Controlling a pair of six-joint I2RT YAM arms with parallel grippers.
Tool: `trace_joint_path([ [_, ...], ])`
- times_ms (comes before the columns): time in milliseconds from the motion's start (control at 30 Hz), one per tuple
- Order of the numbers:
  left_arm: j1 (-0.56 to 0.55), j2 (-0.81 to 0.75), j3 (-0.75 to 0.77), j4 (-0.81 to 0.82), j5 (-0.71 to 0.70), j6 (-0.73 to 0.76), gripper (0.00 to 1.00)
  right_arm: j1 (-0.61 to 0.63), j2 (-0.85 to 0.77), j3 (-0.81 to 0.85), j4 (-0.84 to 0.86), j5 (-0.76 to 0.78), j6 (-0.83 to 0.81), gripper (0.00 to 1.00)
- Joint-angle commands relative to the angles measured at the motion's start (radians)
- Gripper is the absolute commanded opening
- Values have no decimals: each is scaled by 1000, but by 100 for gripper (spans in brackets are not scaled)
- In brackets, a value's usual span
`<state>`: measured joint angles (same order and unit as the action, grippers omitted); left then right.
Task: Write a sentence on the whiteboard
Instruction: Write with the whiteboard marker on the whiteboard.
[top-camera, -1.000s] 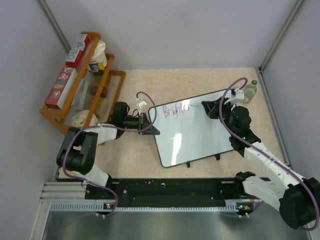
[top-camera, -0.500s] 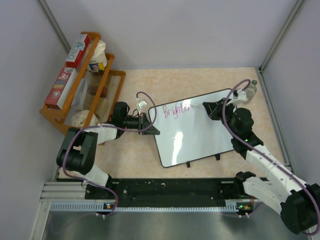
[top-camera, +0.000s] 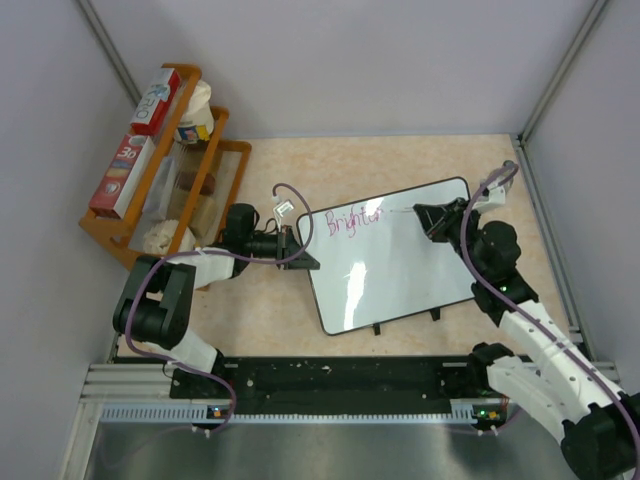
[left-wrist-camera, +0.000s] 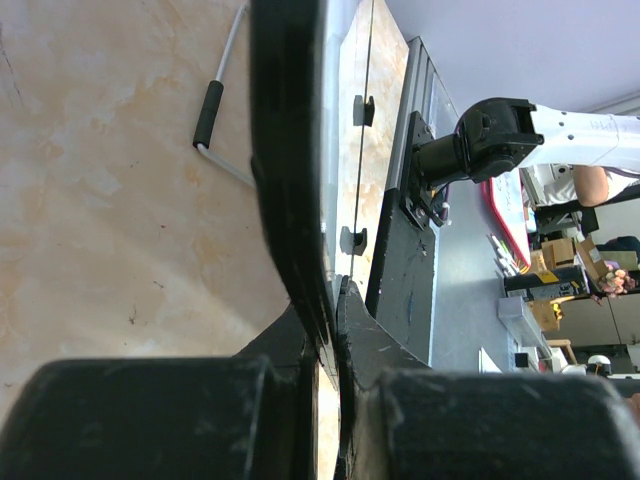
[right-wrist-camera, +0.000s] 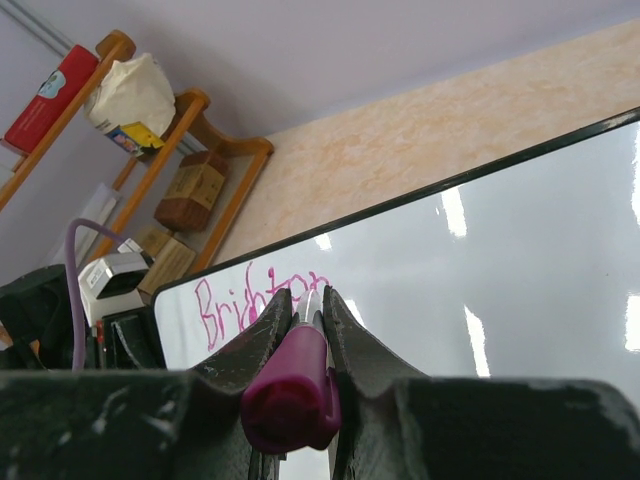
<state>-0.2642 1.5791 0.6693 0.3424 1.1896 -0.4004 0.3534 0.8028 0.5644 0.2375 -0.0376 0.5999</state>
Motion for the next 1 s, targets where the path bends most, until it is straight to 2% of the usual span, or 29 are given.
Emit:
trace_joint_path([
  [0, -27, 5, -39, -6, -94, 204, 0, -34, -16, 8, 3, -50, 15, 0],
  [967, -27, 1, -48, 15, -110, 198, 0, -62, -10, -1, -9, -108, 8, 0],
])
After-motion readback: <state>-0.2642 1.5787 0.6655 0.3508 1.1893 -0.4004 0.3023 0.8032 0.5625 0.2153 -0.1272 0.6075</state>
